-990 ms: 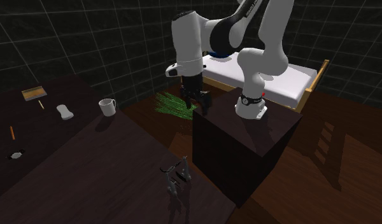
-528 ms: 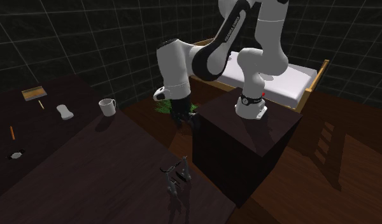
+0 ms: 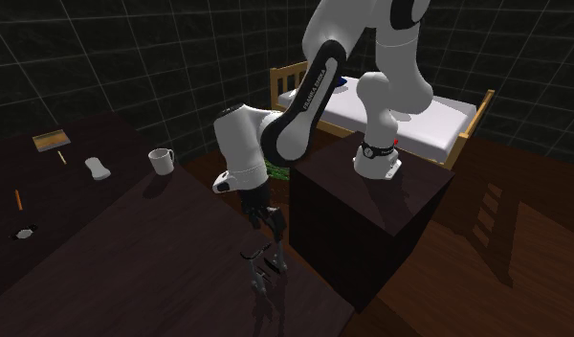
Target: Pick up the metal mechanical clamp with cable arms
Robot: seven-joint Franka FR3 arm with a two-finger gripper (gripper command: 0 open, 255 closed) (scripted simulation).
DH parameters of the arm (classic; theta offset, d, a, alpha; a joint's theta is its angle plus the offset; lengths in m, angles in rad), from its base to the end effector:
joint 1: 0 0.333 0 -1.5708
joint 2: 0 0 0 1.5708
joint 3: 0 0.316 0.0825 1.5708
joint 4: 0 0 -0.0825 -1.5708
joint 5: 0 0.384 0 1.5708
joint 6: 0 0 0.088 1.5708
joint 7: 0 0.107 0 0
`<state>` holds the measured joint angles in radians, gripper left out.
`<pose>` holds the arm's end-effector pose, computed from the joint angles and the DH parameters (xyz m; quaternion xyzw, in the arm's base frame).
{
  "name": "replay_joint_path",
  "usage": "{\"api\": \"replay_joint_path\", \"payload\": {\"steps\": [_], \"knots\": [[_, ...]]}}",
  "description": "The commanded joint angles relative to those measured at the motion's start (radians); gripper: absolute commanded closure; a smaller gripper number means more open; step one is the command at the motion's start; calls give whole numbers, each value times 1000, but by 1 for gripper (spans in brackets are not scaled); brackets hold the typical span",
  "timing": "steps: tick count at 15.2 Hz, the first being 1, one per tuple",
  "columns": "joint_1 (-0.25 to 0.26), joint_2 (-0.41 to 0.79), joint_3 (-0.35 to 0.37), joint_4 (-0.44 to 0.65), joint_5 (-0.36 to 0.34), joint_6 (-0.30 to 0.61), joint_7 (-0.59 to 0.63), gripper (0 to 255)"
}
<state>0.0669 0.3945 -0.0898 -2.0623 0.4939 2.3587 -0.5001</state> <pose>0.5828 -0.0065 0.2343 -0.9866 -0.0559 0.0047 0.1534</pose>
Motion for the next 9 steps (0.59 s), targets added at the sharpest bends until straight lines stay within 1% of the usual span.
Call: {"api": "replay_joint_path", "payload": {"steps": [1, 2, 9], "knots": [[-9, 78, 21, 67, 34, 8, -25, 0], [-14, 109, 29, 96, 44, 10, -35, 0], [-24, 185, 47, 110, 74, 67, -72, 0]]}}
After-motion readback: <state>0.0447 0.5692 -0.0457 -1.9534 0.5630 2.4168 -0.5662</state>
